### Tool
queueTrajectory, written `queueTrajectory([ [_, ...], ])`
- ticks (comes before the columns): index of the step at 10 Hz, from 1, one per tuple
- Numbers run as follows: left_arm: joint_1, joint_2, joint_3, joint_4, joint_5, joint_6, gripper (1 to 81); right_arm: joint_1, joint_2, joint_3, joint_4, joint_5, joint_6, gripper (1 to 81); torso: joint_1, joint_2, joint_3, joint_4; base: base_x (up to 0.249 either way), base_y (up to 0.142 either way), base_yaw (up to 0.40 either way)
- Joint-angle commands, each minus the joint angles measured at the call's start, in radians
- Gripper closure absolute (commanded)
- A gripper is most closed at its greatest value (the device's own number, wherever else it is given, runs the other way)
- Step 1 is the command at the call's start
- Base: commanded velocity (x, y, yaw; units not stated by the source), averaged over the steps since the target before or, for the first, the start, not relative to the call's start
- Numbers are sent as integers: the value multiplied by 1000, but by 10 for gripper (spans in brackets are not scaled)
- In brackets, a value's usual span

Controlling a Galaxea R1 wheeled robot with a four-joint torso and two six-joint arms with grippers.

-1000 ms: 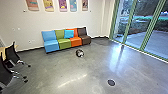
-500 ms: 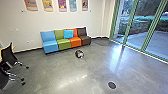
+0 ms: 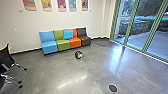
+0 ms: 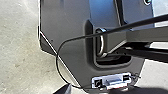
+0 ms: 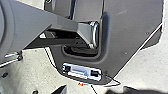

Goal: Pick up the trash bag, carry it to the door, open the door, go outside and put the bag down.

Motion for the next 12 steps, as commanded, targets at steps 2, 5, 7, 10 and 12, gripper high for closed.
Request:
queueTrajectory([
  [2,-14,-14,5,11,60,19,10,-4,-22,42,1,-53,2,10,0,0,0,0,150,0,0],
  [5,-14,-17,5,11,60,20,10,-23,-11,36,1,-33,2,10,0,0,0,0,151,0,0],
  [7,-14,-15,5,11,54,21,10,-25,-13,30,-2,-35,2,10,0,0,0,0,158,0,0],
  [10,-14,-12,5,11,54,21,10,-22,-8,30,-5,-36,0,10,0,0,0,0,163,0,0],
  [12,-14,-11,5,11,54,21,10,-22,-8,28,-5,-35,2,10,0,0,0,0,174,0,0],
])
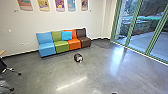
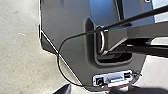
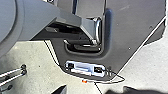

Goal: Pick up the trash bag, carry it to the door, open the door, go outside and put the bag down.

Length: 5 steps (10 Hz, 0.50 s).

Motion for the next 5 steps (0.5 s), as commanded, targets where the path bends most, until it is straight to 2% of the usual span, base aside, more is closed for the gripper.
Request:
queueTrajectory([
  [1,-24,-5,5,10,62,3,10,8,-10,8,-7,-64,-1,10,0,0,0,0,176,0,0],
  [5,-24,-4,7,8,62,3,10,11,-10,-1,-7,-64,-1,10,0,0,0,0,176,0,0],
])
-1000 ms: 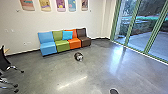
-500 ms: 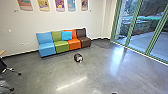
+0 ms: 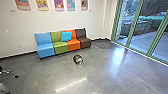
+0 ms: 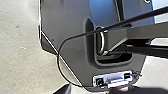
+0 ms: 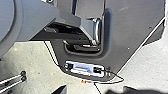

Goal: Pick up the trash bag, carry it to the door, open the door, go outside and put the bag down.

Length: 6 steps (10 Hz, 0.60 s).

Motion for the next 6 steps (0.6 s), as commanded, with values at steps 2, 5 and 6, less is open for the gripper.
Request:
queueTrajectory([
  [2,-24,-2,6,10,63,3,10,9,-8,3,-12,-65,1,10,0,0,0,0,176,0,0],
  [5,-24,1,6,10,63,3,10,7,-6,-13,-13,-59,-1,10,0,0,0,0,176,0,0],
  [6,-24,1,6,10,63,3,10,6,-3,-17,-13,-56,-1,10,0,0,0,0,176,0,0],
])
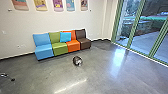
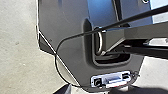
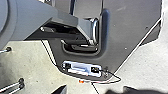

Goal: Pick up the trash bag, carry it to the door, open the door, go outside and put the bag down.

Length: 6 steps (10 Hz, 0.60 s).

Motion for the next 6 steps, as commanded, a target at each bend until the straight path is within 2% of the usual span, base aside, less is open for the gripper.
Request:
queueTrajectory([
  [1,-24,-6,4,9,61,3,10,8,-4,2,-11,-58,-1,10,0,0,0,0,176,0,0],
  [6,-24,-8,4,9,61,3,10,15,-4,-3,-9,-60,-1,10,0,0,0,0,170,0,0],
])
